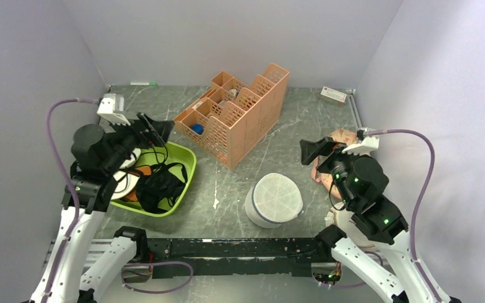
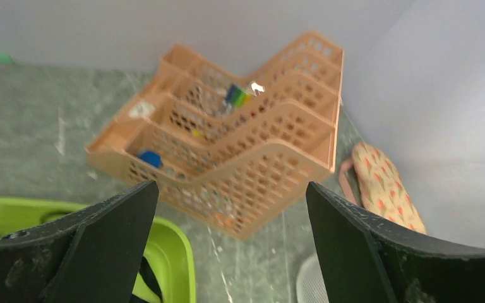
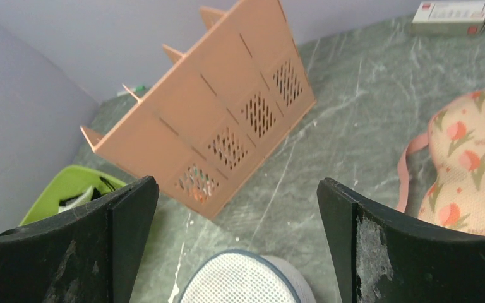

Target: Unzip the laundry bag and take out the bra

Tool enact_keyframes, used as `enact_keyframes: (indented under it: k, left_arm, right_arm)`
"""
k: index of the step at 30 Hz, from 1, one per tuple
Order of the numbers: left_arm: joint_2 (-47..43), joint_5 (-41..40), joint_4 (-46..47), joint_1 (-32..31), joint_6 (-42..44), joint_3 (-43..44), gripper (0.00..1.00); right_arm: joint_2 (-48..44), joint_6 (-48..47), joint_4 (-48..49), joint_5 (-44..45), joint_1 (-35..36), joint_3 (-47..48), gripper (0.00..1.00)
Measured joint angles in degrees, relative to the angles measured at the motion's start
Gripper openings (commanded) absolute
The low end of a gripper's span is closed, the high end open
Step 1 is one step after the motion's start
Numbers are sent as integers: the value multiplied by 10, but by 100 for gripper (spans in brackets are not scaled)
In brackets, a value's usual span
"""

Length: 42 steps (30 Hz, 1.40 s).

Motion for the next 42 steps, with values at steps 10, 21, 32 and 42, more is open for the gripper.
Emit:
enact_keyframes:
  k: [10, 21, 32, 42]
  left_arm:
    - [40, 189, 123, 2, -193, -275, 99]
    - [114, 186, 255, -260, -308, -351, 99]
    - [271, -26, 251, -461, -218, -201, 98]
    - [368, -42, 327, -481, -247, -200, 60]
  right_arm:
    - [20, 37, 17, -21, 9, -70, 100]
    - [75, 67, 57, -59, 12, -112, 100]
    - [69, 62, 57, -63, 12, -115, 100]
    - [65, 47, 43, -63, 12, -115, 100]
